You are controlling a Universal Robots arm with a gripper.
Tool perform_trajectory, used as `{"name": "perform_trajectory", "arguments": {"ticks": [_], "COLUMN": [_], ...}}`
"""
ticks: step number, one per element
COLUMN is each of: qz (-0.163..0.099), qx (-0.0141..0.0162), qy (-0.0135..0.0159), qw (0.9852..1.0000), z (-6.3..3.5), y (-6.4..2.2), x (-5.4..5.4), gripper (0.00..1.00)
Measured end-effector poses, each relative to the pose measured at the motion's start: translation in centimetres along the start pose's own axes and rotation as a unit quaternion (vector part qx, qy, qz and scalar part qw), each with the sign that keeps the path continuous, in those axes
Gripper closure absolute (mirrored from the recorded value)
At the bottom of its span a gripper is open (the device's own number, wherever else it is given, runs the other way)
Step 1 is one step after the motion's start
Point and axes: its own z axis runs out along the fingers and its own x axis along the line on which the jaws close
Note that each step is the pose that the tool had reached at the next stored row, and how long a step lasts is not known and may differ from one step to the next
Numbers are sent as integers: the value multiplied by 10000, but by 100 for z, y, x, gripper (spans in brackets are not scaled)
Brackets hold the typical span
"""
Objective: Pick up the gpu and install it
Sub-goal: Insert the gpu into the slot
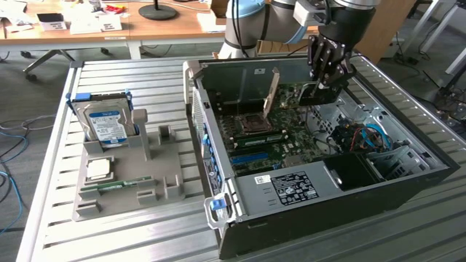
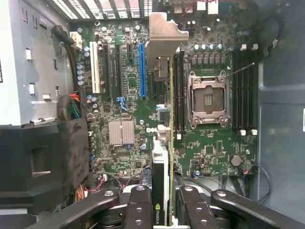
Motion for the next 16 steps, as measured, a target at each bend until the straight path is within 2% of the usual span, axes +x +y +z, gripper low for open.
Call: {"name": "perform_trajectory", "arguments": {"ticks": [9,16], "qz": [0,0], "qx": [0,0], "qy": [0,0], "qw": [10000,10000], "z": [8,69], "y": [0,2], "x": [1,5], "gripper": [73,73]}}
